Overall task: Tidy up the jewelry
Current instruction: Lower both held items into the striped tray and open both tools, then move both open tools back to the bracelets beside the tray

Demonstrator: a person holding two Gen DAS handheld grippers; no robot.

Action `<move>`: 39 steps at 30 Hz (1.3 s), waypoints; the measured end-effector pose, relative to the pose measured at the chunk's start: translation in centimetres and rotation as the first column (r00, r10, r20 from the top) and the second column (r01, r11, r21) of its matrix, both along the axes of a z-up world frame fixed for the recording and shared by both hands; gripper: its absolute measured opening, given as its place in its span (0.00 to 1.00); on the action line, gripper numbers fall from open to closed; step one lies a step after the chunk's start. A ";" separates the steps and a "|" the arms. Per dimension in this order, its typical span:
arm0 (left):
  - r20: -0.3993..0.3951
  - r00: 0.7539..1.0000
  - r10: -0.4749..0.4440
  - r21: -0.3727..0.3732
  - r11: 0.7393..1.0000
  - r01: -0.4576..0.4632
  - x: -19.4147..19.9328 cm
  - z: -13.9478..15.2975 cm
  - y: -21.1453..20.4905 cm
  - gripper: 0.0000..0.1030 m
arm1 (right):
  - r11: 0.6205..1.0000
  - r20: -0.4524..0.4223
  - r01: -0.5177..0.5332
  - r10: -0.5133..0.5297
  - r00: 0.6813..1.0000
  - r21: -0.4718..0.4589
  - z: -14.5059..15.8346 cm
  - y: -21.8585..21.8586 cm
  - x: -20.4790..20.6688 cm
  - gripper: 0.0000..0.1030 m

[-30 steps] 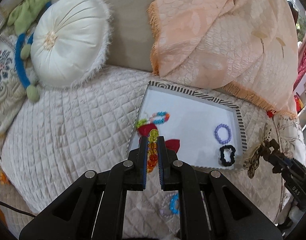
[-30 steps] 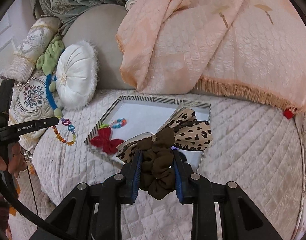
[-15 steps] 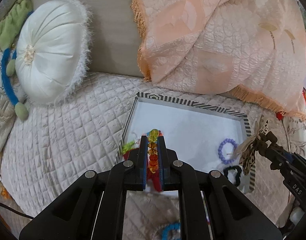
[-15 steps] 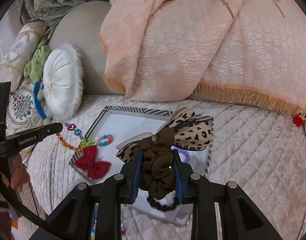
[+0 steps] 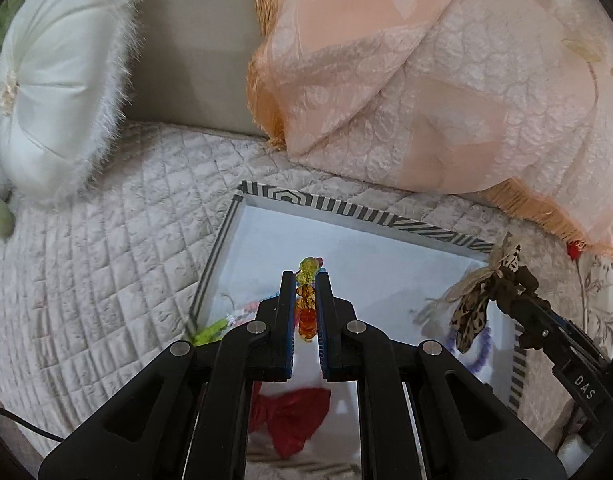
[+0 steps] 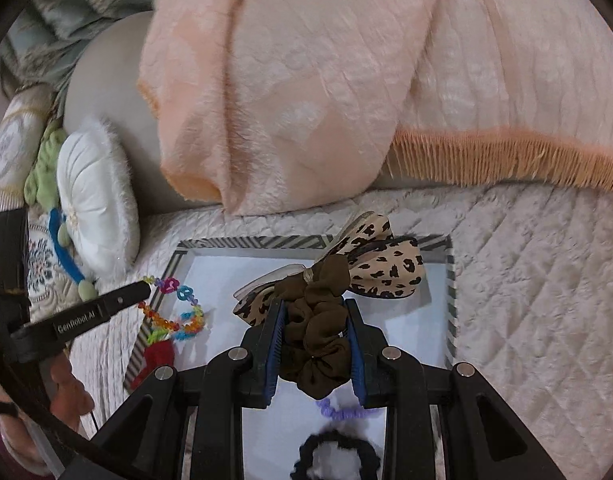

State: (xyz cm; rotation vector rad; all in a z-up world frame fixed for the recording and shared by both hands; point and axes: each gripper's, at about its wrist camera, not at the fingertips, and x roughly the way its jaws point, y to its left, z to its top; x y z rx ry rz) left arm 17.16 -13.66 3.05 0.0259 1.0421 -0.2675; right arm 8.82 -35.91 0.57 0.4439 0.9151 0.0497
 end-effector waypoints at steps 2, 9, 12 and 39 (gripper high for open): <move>-0.013 1.000 0.011 0.018 1.000 -0.011 0.7 -1.1 -0.1 0.08 | 1.000 -0.022 0.011 -0.011 1.000 0.007 -1.2 -0.2 0.6 0.26; -0.058 0.997 0.057 0.052 0.997 -0.054 2.4 -3.8 1.0 0.08 | 0.998 -0.100 0.032 -0.038 0.994 -0.057 -3.8 -0.2 1.0 0.41; -0.074 0.995 0.072 0.047 0.996 -0.069 2.8 -4.2 1.7 0.09 | 0.998 -0.080 0.031 -0.035 0.996 -0.052 -3.3 -0.4 0.1 0.43; 0.026 0.999 0.034 0.060 0.998 -0.035 -9.1 0.4 6.7 0.39 | 0.989 -0.023 -0.044 0.041 0.999 -0.143 2.0 6.1 -10.9 0.44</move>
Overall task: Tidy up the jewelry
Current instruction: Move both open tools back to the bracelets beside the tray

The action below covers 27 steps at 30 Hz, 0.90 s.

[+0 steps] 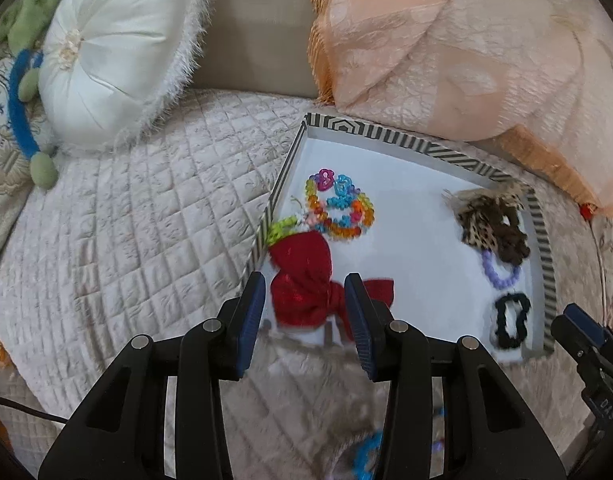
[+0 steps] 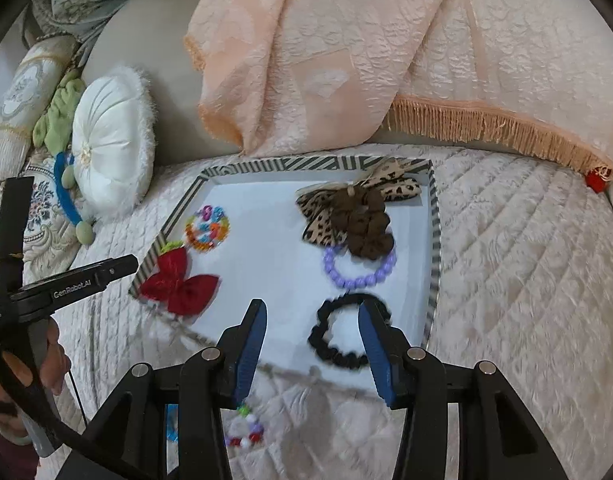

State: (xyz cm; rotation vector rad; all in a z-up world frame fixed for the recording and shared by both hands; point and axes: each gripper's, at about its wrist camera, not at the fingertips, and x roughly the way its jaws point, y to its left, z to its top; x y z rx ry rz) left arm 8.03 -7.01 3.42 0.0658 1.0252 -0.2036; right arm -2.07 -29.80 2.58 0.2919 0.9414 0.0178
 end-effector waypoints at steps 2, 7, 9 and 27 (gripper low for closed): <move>0.011 1.000 -0.006 0.002 1.000 0.006 -1.1 0.4 0.6 0.39 | 1.000 0.003 -0.001 0.001 1.000 -0.001 0.3 0.5 -0.9 0.45; 0.024 1.000 -0.004 0.009 1.000 0.004 -3.8 1.0 2.1 0.39 | 1.000 0.005 -0.007 0.007 1.000 0.005 0.9 1.6 -3.0 0.50; 0.038 0.999 -0.005 0.022 1.000 0.004 -4.8 1.2 2.5 0.39 | 1.000 0.006 -0.015 0.015 1.000 0.006 1.1 2.1 -3.8 0.51; 0.106 0.993 -0.043 0.065 0.997 0.036 -12.5 1.1 4.1 0.40 | 0.999 0.035 -0.034 0.034 0.999 -0.013 2.4 4.7 -10.4 0.56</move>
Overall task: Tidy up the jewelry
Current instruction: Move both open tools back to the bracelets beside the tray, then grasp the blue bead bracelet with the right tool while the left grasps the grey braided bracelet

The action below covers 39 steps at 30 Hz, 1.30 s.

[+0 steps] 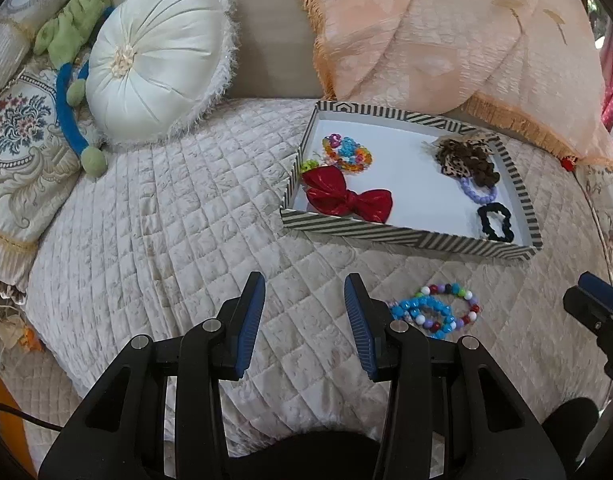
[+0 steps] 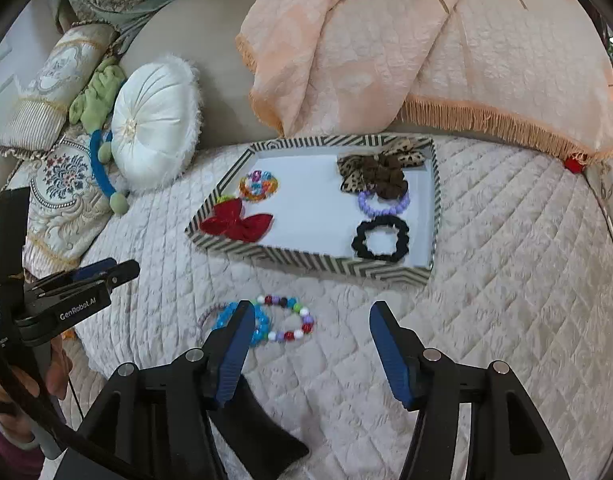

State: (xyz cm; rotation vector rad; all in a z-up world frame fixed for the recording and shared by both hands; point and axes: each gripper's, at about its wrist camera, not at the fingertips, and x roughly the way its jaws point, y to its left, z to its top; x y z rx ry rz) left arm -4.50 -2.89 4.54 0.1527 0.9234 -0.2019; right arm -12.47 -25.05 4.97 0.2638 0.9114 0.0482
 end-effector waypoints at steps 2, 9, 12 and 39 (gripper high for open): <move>0.007 1.000 -0.007 0.004 1.000 0.007 -0.5 0.0 -0.2 0.40 | 1.000 -0.010 -0.004 0.004 1.000 0.003 -0.3 0.2 -0.5 0.56; 0.003 1.000 -0.027 0.009 1.000 0.027 -1.4 -0.3 -0.3 0.40 | 1.000 -0.028 -0.006 0.006 1.000 0.007 -1.0 0.4 -1.4 0.57; -0.003 0.999 -0.033 0.008 0.999 0.033 -1.7 -0.4 -0.3 0.45 | 1.000 -0.034 -0.009 0.010 0.999 0.005 -1.1 0.6 -1.6 0.57; -0.228 0.970 -0.089 -0.091 0.993 0.070 0.6 -5.1 1.0 0.46 | 0.985 -0.100 -0.170 0.171 0.980 0.018 -6.3 4.5 3.7 0.42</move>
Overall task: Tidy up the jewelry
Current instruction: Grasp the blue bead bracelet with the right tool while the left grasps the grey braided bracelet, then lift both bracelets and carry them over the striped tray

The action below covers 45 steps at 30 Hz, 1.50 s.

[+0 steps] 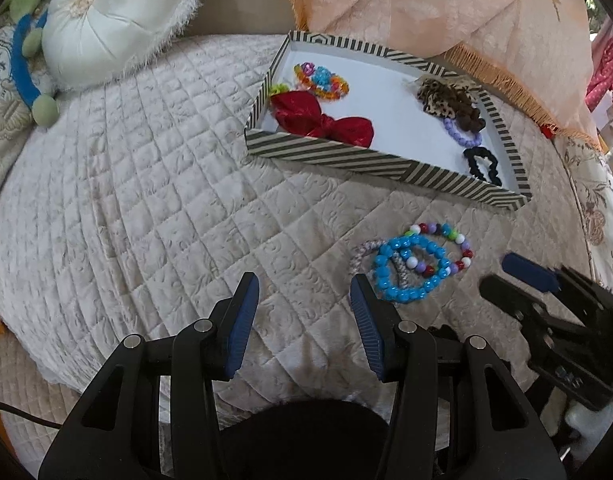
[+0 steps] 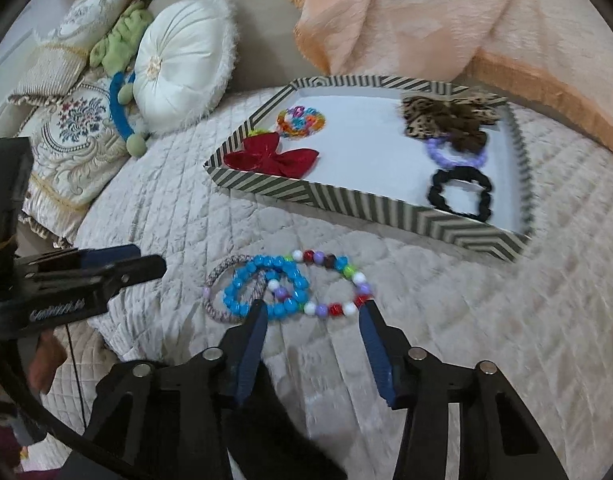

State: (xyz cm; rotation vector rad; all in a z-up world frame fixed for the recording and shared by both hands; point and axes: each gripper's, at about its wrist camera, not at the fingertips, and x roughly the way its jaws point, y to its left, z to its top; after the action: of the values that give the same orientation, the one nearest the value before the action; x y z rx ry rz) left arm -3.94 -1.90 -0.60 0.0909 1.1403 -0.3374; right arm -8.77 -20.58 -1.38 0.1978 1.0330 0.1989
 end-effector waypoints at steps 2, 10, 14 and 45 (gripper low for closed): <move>-0.009 1.000 0.002 0.001 1.000 -0.002 0.2 -0.3 0.2 0.46 | 1.000 -0.013 -0.019 0.019 1.000 -0.002 -0.7 0.5 1.0 0.41; -0.064 0.998 0.017 -0.019 1.000 -0.018 1.4 -1.7 0.9 0.46 | 0.997 -0.060 -0.076 0.075 0.995 -0.019 -3.4 1.5 3.3 0.16; -0.069 0.998 0.002 -0.025 1.000 -0.004 1.6 -1.8 0.5 0.46 | 0.995 -0.027 -0.094 0.093 0.995 -0.019 -2.5 1.4 2.6 0.11; -0.017 1.000 -0.020 -0.047 0.999 0.020 2.7 -0.3 -1.9 0.06 | 0.999 0.124 0.013 -0.018 0.992 0.047 5.5 -4.9 -1.7 0.10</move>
State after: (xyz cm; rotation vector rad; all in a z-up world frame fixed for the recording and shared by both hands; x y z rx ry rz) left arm -1.20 -3.83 -0.94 0.0581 1.1488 -0.3831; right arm -10.50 -25.46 4.09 0.2321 0.9034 0.2183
